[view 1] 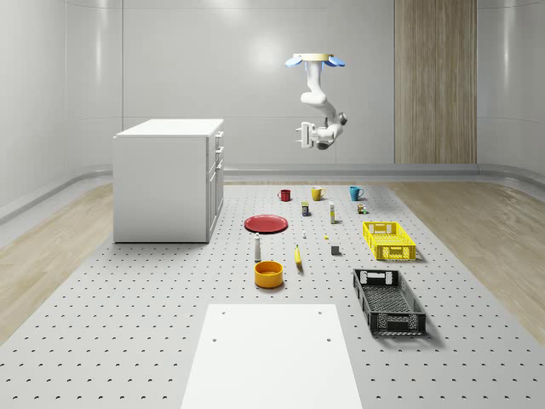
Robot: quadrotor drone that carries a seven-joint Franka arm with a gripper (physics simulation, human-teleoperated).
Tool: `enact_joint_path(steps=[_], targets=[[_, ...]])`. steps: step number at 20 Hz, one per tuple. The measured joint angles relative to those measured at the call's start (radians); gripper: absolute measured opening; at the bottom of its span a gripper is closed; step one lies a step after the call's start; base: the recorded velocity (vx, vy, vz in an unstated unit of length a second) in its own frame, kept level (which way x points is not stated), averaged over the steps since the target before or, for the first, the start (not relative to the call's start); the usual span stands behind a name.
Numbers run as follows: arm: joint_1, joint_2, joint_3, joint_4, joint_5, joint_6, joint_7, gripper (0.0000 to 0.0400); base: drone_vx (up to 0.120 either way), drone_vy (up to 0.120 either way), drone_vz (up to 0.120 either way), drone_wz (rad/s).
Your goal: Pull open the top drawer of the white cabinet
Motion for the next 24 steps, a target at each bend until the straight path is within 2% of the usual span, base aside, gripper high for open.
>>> enact_joint_path(steps=[12, 24], targets=[[0.070, 0.118, 0.123, 0.021, 0.197, 0.110, -0.095, 0.0305, 0.000, 0.000, 0.000, 0.000], [0.101, 0.280, 0.251, 0.092, 0.409, 0.171, -0.199, 0.0305, 0.000, 0.000, 0.000, 0.000]])
